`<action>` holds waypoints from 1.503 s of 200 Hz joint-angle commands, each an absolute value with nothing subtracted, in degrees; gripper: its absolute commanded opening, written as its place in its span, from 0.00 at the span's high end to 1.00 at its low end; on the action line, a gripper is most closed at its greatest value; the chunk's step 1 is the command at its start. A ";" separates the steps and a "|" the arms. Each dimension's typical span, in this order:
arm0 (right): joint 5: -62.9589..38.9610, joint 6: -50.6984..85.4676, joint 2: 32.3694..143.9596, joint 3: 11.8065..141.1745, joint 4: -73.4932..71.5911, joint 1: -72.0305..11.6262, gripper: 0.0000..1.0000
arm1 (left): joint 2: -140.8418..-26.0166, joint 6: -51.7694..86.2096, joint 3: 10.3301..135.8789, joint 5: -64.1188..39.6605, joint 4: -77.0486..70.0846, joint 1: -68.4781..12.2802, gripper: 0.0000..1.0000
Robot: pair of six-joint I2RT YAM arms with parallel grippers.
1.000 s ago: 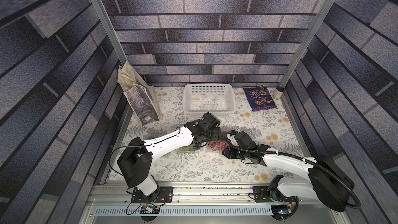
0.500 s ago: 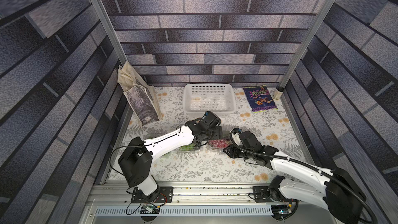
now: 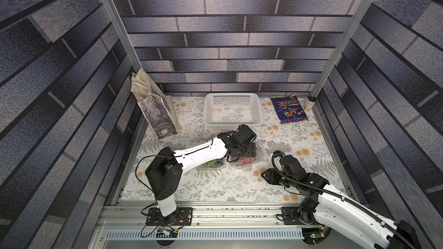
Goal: Pack grapes into containers
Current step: Adjust the packing box at the center of the board, then close the packing box at the center of the board.
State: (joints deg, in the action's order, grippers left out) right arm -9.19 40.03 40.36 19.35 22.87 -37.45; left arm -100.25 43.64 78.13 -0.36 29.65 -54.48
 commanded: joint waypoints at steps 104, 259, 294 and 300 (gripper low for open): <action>-26.18 47.16 41.87 13.11 3.77 -17.34 0.59 | -103.92 39.12 81.66 2.38 34.65 -57.70 0.23; -29.95 52.38 54.59 9.11 -20.41 -14.76 0.64 | -104.68 39.99 80.20 0.18 33.21 -57.46 0.23; -30.91 53.15 59.77 8.90 -26.22 -14.72 0.64 | -104.68 40.03 80.16 -0.03 33.18 -57.39 0.23; -31.07 53.41 60.65 8.89 -27.29 -14.68 0.64 | -104.67 40.07 80.16 -0.09 33.15 -57.35 0.23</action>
